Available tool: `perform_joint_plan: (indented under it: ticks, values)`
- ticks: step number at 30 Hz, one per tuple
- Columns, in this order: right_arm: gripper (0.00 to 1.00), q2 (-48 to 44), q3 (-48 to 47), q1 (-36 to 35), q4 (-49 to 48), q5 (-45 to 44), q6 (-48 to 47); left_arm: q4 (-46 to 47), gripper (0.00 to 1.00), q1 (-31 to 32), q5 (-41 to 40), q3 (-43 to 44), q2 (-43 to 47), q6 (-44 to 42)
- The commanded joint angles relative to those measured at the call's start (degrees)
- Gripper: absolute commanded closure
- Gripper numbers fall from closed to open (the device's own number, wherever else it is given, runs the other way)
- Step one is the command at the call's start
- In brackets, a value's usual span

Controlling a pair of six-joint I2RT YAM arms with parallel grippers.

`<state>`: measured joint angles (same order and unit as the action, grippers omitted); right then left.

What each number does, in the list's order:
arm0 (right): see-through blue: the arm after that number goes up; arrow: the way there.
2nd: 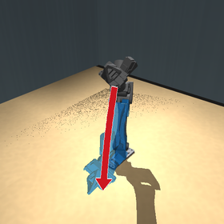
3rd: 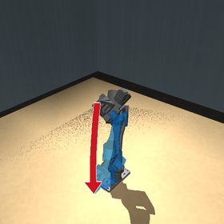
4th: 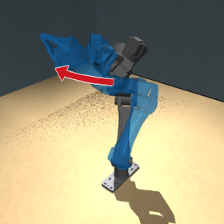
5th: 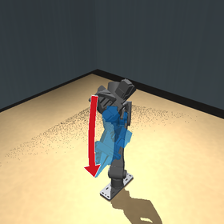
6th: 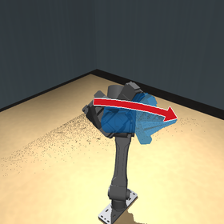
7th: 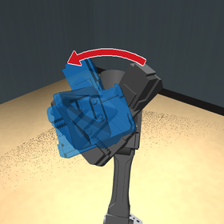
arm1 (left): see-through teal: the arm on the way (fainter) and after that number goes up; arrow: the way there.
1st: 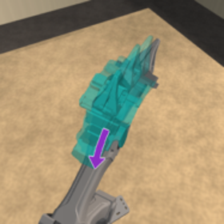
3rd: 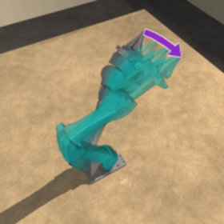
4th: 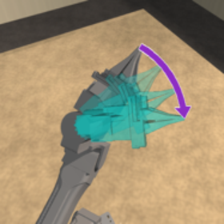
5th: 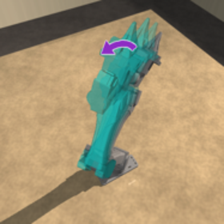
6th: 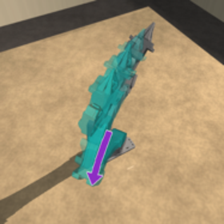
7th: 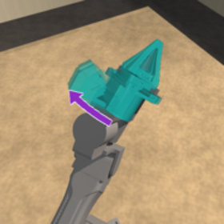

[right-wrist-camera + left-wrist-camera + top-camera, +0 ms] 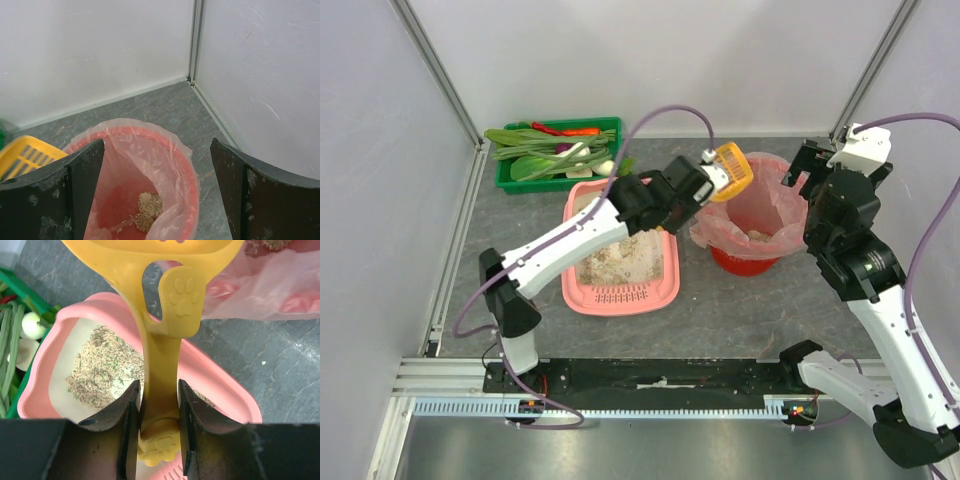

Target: Clean the litter box

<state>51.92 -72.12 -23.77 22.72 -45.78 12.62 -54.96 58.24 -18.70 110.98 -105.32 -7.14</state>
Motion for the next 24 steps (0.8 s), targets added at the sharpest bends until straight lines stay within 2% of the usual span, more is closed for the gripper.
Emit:
perform_joint_plan:
  ticks: [1,5,7,8,11,17,20,24]
  values:
    - [0.05,1.86,-2.94,-0.05,-1.72,2.36,0.83,3.01,0.98,-2.77,7.68,-0.76,7.05,6.52]
    - [0.05,4.06,-2.68,-0.05,-1.71,4.29,0.39,3.37,0.98,-7.68,13.5,-5.49,12.75,12.92]
    - [0.05,5.37,-1.89,-0.05,-1.63,5.08,0.82,2.84,0.98,-10.24,16.83,-13.04,17.83,16.08]
    - [0.05,5.91,-1.54,-0.05,-1.71,5.7,1.17,0.75,0.98,-12.69,18.16,-15.59,19.26,16.97]
    - [0.05,8.1,-0.57,-0.05,-3.38,8.5,2.67,-6.44,0.98,-14.55,18.35,-23.25,25.41,21.98]
    - [0.05,15.04,-2.23,-0.05,-6.98,15.1,3.99,-15.52,0.98,-15.43,25.63,-35.03,36.92,35.95]
    - [0.05,17.6,-3.03,-0.05,-8.3,17.39,4.08,-18.42,0.98,-16.75,32.39,-41.52,37.56,39.3]
    - [0.05,18.22,-2.33,-0.05,-9.36,18.53,5.39,-20.8,0.98,-17.19,32.76,-42.95,34.66,38.87]
